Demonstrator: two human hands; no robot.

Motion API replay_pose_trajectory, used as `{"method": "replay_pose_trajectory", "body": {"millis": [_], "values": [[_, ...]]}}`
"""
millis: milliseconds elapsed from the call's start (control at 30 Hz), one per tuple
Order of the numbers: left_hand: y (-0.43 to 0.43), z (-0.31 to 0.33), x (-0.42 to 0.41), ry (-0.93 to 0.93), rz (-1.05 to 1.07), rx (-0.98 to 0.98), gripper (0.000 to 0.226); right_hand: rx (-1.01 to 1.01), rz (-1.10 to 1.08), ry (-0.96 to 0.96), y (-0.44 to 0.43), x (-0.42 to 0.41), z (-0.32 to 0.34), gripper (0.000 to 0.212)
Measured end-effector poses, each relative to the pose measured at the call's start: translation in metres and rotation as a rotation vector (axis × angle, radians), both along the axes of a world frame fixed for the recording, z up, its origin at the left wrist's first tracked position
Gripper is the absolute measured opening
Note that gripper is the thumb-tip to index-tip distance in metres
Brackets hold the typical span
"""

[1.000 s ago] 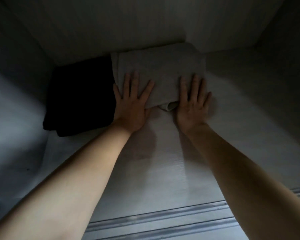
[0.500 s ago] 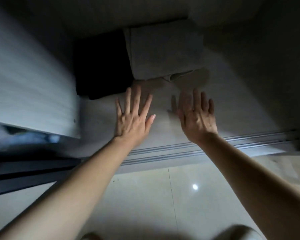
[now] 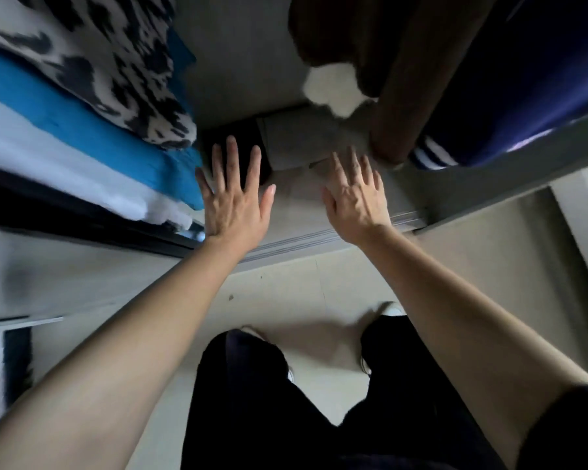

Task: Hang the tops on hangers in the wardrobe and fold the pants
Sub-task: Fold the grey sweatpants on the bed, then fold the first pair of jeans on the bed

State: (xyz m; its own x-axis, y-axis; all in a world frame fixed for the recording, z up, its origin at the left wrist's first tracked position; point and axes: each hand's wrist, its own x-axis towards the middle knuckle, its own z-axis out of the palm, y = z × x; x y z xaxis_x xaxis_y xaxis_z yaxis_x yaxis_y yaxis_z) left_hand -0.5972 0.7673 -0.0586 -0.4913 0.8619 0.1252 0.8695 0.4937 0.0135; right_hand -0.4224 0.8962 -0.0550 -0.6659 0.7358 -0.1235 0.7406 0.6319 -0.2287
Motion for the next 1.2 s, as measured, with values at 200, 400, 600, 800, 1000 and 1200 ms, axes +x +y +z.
{"method": "replay_pose_trajectory", "body": {"millis": [200, 400, 600, 800, 1000, 1200], "values": [[-0.038, 0.154, 0.024, 0.019, -0.104, -0.002, 0.065, -0.001, -0.040, -0.060, -0.056, 0.061, 0.144, 0.063], [-0.002, 0.272, 0.061, 0.034, -0.466, 0.260, 0.057, 0.134, -0.287, -0.107, -0.079, 0.161, 0.252, 0.066], [0.025, 0.377, 0.159, 0.044, -0.872, 0.451, 0.057, 0.340, -0.707, -0.075, -0.112, 0.283, 0.350, 0.068], [0.059, 0.469, 0.295, 0.062, -1.045, 0.557, 0.063, 0.561, -0.964, 0.006, -0.144, 0.406, 0.440, 0.070], [0.045, 0.481, 0.505, -0.023, -1.204, 0.537, 0.063, 0.611, -1.191, -0.053, -0.223, 0.585, 0.461, 0.073], [0.019, 0.491, 0.713, -0.110, -1.350, 0.496, 0.065, 0.558, -1.404, -0.123, -0.304, 0.756, 0.464, 0.076]]}}
